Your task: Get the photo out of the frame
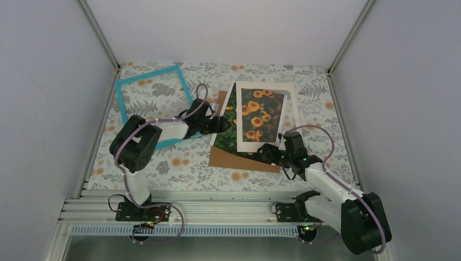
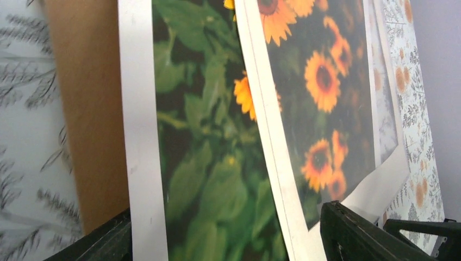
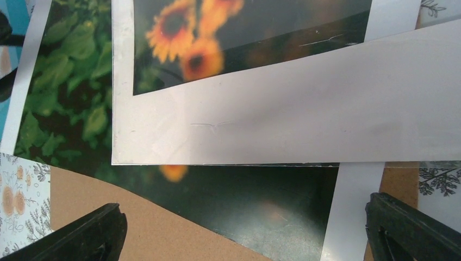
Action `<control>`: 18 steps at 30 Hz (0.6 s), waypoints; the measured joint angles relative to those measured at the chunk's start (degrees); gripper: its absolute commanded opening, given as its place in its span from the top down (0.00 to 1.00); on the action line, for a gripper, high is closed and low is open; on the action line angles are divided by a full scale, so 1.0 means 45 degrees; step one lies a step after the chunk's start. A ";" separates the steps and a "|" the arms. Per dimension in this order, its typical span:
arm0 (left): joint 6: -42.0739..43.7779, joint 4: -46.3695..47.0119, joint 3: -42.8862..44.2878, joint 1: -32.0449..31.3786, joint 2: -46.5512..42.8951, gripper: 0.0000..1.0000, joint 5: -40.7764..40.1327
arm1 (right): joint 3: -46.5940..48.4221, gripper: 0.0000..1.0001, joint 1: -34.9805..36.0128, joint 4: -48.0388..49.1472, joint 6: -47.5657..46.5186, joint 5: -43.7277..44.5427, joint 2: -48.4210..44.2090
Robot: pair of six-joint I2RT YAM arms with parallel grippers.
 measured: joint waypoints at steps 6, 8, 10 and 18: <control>0.0529 -0.0257 0.1511 0.0248 0.1418 0.26 0.0627 | 0.0000 0.00 0.0000 0.0097 -0.0087 -0.0068 0.0078; 0.0661 -0.0335 0.2069 0.0335 0.1817 0.28 0.0816 | 0.0000 0.00 0.0000 0.0170 -0.0112 -0.0112 0.0136; 0.0772 -0.0398 0.2628 0.0466 0.2254 0.29 0.0971 | 0.0000 0.00 0.0000 0.0248 -0.0141 -0.0165 0.0175; 0.1200 -0.0578 0.4352 0.0743 0.3623 0.50 0.1486 | 0.0000 0.00 0.0000 0.0379 -0.0228 -0.0330 0.0233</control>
